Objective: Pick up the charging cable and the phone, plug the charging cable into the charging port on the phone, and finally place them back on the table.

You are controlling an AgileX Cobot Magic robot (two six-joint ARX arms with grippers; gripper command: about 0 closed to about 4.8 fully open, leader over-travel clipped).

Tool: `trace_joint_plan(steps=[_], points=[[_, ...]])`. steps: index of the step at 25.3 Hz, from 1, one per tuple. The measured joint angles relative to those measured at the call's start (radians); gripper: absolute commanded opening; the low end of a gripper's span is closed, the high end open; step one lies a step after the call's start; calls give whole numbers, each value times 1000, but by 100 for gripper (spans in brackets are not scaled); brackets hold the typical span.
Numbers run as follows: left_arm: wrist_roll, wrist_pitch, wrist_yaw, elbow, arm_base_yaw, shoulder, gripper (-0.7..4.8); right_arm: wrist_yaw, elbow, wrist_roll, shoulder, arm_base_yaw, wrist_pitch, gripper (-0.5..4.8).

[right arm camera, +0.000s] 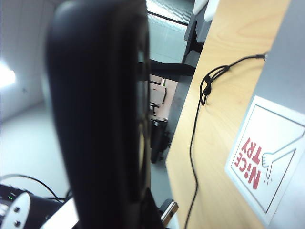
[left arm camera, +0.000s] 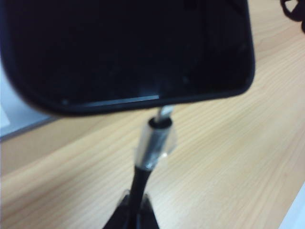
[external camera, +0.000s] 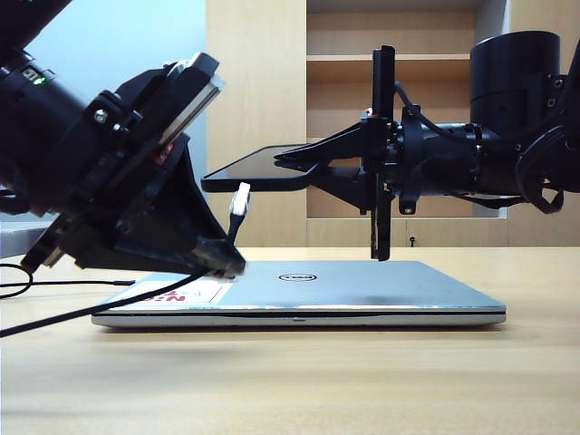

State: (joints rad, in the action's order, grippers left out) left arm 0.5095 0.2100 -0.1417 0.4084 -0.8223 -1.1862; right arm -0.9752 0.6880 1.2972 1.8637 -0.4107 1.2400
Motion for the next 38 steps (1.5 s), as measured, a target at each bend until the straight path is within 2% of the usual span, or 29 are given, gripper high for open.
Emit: trace_joint_plan(steps=[4, 12, 24, 31, 38], points=[[0, 21, 0, 0, 0, 0, -8, 10, 0, 44, 0, 4, 10, -5], [0, 54, 11, 2, 0, 1, -8, 58, -1, 44, 0, 2, 99, -5], [3, 62, 16, 2, -21, 1, -8, 111, -1, -68, 2, 2, 106, -5], [5, 62, 14, 5, -66, 13, -8, 107, -2, -83, 2, 11, 107, -5], [26, 12, 14, 6, -67, 39, -8, 27, -2, -77, 2, 95, 108, -5]])
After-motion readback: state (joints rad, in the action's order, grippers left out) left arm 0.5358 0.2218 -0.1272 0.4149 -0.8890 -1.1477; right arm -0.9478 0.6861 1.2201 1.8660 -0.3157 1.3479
